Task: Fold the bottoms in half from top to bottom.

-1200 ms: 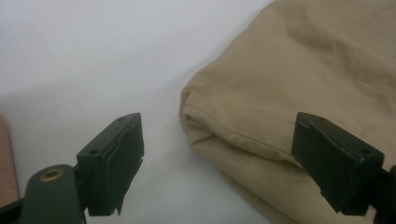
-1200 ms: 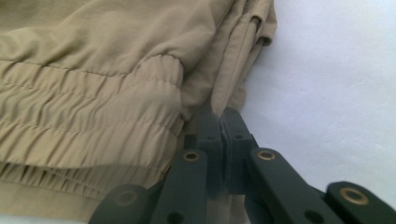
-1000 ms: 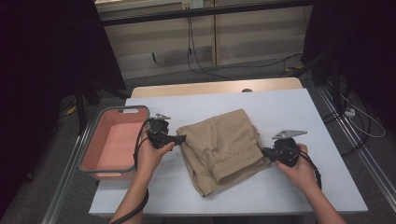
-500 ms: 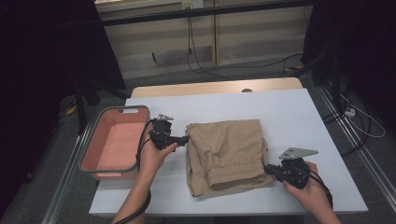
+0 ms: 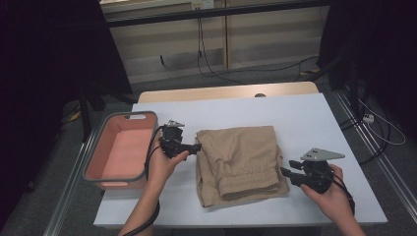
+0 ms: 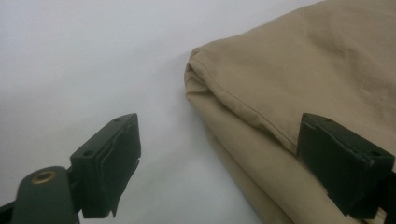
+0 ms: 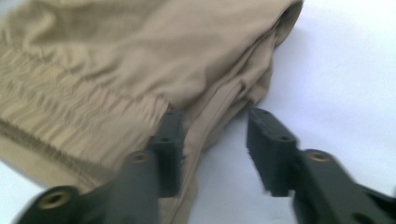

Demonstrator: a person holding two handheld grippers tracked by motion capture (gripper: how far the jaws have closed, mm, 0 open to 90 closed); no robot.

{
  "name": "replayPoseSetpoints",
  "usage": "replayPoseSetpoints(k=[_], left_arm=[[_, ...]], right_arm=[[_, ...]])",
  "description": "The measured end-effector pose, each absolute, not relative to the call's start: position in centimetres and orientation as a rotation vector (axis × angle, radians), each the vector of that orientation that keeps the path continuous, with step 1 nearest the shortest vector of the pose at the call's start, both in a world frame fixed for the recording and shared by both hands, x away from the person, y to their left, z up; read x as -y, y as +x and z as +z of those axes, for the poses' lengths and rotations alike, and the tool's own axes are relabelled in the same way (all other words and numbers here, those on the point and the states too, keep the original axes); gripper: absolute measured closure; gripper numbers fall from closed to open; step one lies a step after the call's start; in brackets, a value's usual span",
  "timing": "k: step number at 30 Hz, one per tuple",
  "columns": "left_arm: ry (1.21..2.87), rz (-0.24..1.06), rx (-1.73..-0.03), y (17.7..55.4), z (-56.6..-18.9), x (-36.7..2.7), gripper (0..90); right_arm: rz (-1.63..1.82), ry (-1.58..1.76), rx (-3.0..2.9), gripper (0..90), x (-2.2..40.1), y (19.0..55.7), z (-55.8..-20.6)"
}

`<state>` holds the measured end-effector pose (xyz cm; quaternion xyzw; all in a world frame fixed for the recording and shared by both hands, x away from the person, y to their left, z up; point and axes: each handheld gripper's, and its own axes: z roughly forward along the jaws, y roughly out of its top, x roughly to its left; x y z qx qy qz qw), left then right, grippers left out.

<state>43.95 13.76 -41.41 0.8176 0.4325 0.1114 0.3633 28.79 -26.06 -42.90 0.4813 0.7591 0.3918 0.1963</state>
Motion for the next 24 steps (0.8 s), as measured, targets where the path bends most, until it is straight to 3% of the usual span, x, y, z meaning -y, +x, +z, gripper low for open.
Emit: replayPoseSetpoints(k=[5,15,24], left_arm=[[2.109,0.287,-1.12,44.0,-41.6,-13.8,13.7],[2.112,0.282,-1.113,44.0,-41.5,-13.6,13.1],[2.109,0.288,-1.116,44.0,-41.6,-13.4,12.1]], right_arm=[[1.119,1.335,-2.115,37.8,25.5,29.1,-42.7],[1.139,1.293,-2.135,28.1,24.3,29.4,-42.9],[1.084,1.322,-2.216,21.0,23.5,29.2,-45.2]])
